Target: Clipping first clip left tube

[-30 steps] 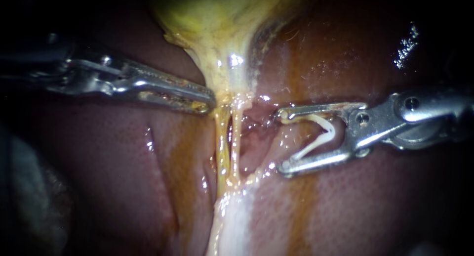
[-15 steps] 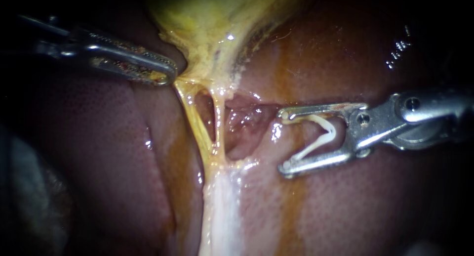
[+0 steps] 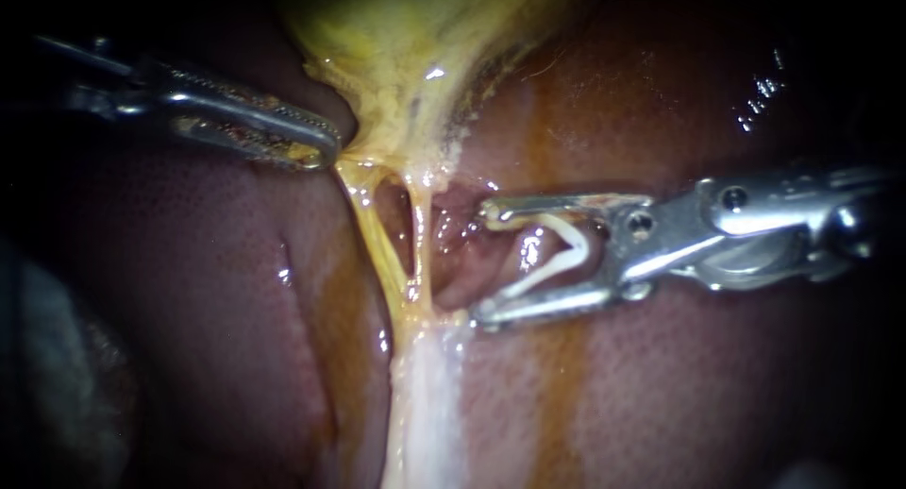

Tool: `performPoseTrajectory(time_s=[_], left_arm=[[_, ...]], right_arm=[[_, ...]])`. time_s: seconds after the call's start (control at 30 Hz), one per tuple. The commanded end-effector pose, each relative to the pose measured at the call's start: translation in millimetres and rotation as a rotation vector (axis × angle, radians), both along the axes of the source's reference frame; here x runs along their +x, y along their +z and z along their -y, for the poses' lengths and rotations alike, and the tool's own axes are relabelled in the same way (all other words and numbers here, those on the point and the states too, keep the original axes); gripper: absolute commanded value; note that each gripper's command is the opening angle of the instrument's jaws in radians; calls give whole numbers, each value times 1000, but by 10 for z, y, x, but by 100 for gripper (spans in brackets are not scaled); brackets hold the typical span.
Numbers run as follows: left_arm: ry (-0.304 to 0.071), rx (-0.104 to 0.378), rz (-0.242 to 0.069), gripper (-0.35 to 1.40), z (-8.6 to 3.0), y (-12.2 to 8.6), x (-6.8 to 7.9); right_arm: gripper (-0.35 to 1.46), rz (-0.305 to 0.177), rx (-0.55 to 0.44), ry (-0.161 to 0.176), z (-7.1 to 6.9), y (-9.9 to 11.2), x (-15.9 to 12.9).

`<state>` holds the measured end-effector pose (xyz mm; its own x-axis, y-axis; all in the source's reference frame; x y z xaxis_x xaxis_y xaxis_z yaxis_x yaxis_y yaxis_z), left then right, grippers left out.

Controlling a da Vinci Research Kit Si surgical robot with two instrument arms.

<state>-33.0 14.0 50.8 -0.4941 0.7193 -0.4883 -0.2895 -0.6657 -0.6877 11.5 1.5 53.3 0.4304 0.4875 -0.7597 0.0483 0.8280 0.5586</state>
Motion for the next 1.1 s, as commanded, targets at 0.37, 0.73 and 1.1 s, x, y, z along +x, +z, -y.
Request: performPoseTrajectory(time_s=[0.37,0.73,1.1], left_arm=[[-4,-3,-3,-35,2,-1,-3],[-5,-3,-4,-35,3,-2,-5],[-5,-3,-4,-35,3,-2,-6]], right_arm=[[50,13,44,-8,16,28,40],[50,20,68,-18,28,56,48],[49,-38,86,-77,36,59,67]])
